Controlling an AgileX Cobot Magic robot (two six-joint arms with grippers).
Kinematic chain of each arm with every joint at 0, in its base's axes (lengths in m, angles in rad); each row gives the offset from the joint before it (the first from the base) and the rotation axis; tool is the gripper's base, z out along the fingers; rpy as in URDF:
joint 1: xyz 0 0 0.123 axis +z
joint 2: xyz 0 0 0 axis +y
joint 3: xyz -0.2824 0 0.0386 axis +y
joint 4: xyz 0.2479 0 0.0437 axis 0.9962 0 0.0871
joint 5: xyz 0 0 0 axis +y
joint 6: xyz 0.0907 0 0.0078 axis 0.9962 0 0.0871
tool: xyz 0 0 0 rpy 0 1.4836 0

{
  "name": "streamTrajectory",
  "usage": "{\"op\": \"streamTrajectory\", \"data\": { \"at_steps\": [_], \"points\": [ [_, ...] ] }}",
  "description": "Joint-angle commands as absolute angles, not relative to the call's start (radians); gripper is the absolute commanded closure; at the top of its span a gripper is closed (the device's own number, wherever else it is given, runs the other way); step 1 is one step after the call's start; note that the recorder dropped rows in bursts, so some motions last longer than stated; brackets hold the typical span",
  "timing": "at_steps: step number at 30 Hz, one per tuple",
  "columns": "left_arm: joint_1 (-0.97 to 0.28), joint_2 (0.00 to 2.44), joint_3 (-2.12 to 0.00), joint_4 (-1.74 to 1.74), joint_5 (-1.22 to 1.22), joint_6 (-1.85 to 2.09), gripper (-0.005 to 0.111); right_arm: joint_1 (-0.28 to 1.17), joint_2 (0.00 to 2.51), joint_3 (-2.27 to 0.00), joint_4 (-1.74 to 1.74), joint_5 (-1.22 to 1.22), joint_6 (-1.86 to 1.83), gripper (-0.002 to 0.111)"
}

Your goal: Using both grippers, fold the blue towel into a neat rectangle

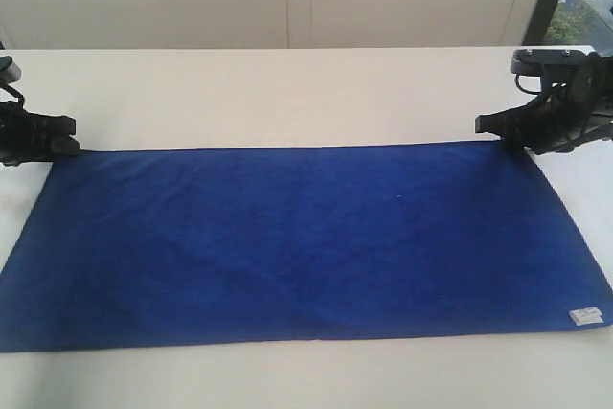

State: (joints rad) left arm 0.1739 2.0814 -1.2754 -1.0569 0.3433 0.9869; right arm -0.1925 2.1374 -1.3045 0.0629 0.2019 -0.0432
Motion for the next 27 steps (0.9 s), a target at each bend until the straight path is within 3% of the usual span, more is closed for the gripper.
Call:
{"op": "streamTrajectory", "data": {
  "at_steps": [1, 7, 9, 13, 27],
  "points": [
    [0.173, 2.088, -1.27, -1.06, 0.363, 0.993, 0.068, -0.199, 2.146, -1.307, 0.062, 0.195, -0.05, 0.073],
    [0.173, 2.088, -1.27, -1.06, 0.375, 0.993, 0.078, -0.199, 2.156, -1.305, 0.062, 0.197, -0.05, 0.101],
    [0.173, 2.088, -1.27, -1.06, 0.388, 0.991, 0.087, -0.199, 2.156, -1.305, 0.062, 0.199, -0.05, 0.108],
    [0.173, 2.081, -1.27, -1.06, 0.422, 0.991, 0.107, -0.199, 2.148, -1.305, 0.062, 0.223, -0.05, 0.108],
    [0.175, 1.93, -1.27, -1.063, 0.589, 0.991, 0.107, -0.199, 1.972, -1.303, 0.062, 0.396, -0.05, 0.108]
  ]
}}
